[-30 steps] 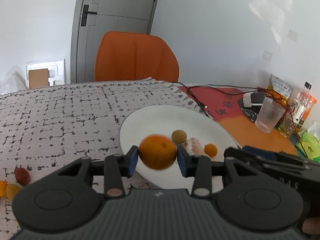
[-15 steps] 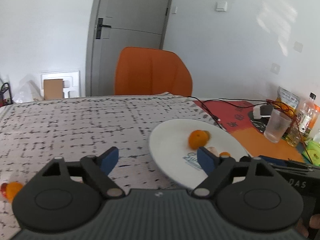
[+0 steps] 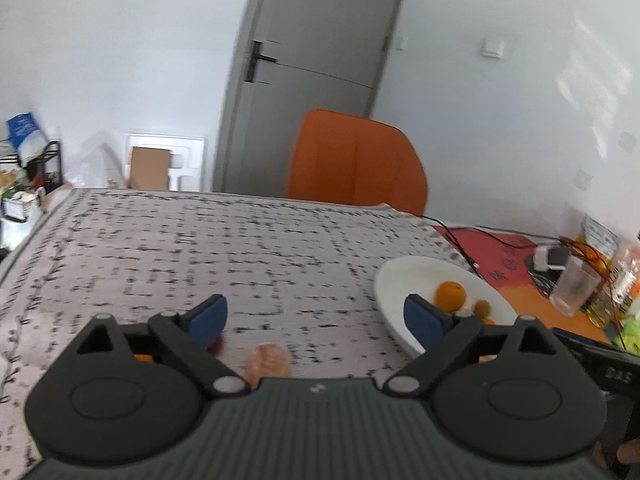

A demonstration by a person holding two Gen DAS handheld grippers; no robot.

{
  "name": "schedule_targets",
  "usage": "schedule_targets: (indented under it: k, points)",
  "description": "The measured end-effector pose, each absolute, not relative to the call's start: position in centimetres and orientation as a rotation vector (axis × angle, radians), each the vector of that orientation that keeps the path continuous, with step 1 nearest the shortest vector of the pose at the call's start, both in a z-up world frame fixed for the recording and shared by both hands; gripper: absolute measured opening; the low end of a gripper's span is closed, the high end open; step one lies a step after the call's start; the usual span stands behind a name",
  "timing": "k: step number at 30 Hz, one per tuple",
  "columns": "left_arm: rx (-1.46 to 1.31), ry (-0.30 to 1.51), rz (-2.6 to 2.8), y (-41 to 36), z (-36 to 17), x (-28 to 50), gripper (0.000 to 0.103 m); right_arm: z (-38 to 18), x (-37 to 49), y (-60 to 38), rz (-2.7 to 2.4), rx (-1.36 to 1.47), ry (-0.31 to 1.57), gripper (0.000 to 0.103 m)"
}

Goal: Organize fruits
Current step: 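Move both open tools back toward the remaining fruits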

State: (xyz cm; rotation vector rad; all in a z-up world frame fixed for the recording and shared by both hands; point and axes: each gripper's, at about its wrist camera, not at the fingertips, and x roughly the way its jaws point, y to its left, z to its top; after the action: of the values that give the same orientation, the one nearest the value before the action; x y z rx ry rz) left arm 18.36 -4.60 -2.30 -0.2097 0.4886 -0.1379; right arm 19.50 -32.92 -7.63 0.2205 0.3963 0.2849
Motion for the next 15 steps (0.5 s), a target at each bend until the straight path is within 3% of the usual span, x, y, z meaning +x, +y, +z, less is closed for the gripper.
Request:
schedule_targets:
  k: [15]
  points:
    - [-0.231, 0.46, 0.005, 0.6, -0.6, 14.8, 0.103, -6.7, 18.4, -29.8, 0.363, 0.2, 0.385, 0.103]
